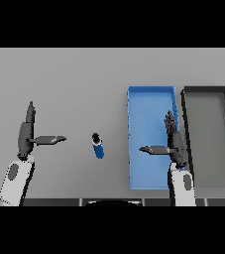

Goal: Pick up the blue pipe and place it into the blue bin.

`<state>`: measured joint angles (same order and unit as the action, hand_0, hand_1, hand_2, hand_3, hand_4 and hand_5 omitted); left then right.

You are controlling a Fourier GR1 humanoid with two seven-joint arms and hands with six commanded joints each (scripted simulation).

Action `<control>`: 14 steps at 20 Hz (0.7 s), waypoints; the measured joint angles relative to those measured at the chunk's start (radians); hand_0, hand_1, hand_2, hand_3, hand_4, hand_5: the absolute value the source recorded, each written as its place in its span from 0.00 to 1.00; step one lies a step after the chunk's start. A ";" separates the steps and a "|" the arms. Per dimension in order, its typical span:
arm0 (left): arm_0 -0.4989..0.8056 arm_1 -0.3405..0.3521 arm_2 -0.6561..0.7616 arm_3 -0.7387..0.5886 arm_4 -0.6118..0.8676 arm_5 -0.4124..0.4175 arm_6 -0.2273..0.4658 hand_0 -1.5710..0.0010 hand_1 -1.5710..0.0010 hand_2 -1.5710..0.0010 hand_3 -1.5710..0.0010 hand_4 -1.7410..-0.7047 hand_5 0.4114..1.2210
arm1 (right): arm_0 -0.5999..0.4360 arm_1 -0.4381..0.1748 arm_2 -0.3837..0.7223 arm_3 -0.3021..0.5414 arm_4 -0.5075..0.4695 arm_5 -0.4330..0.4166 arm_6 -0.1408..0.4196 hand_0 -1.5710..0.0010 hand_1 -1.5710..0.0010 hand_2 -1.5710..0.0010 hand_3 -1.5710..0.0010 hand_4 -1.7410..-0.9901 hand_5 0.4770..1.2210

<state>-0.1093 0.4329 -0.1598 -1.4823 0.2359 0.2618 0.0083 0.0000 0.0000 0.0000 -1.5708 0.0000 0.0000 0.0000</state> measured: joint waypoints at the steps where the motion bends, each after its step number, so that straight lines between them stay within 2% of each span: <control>1: 0.002 0.000 0.001 -0.001 0.000 0.000 -0.007 1.00 1.00 1.00 1.00 0.64 0.22 | 0.002 0.001 0.001 -0.001 0.000 -0.001 -0.002 1.00 1.00 1.00 1.00 0.69 0.19; 6: 0.025 0.005 -0.001 -0.017 0.001 -0.004 -0.027 1.00 1.00 1.00 1.00 0.64 0.22 | 0.014 0.009 0.009 -0.017 0.002 -0.006 0.002 1.00 1.00 1.00 1.00 0.69 0.19; 7: 0.034 0.089 -0.032 -0.030 0.010 -0.144 -0.070 1.00 1.00 1.00 1.00 0.64 0.22 | 0.049 -0.034 0.050 -0.051 0.048 0.031 -0.067 1.00 1.00 1.00 1.00 0.69 0.19; 8: 0.034 0.151 -0.040 -0.032 0.021 -0.233 -0.087 1.00 1.00 1.00 1.00 0.64 0.22 | 0.071 -0.067 0.073 -0.081 0.087 0.042 -0.082 1.00 1.00 1.00 1.00 0.69 0.19; 9: 0.026 0.178 -0.051 -0.032 0.028 -0.285 -0.088 1.00 1.00 1.00 1.00 0.64 0.22 | 0.099 -0.081 0.098 -0.105 0.110 0.059 -0.099 1.00 1.00 1.00 1.00 0.69 0.19; 11: 0.016 0.206 -0.056 -0.022 0.044 -0.344 -0.090 1.00 1.00 1.00 1.00 0.64 0.22 | 0.106 -0.089 0.119 -0.122 0.147 0.053 -0.075 1.00 1.00 1.00 1.00 0.70 0.19; 14: 0.031 0.220 -0.062 -0.027 0.041 -0.370 -0.110 1.00 1.00 1.00 1.00 0.63 0.24 | 0.108 -0.101 0.123 -0.130 0.181 0.034 -0.047 1.00 1.00 1.00 1.00 0.74 0.17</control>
<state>-0.0783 0.6533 -0.2223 -1.5096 0.2769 -0.1079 -0.1017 0.1083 -0.1010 0.1230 -1.7009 0.1811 0.0345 -0.0475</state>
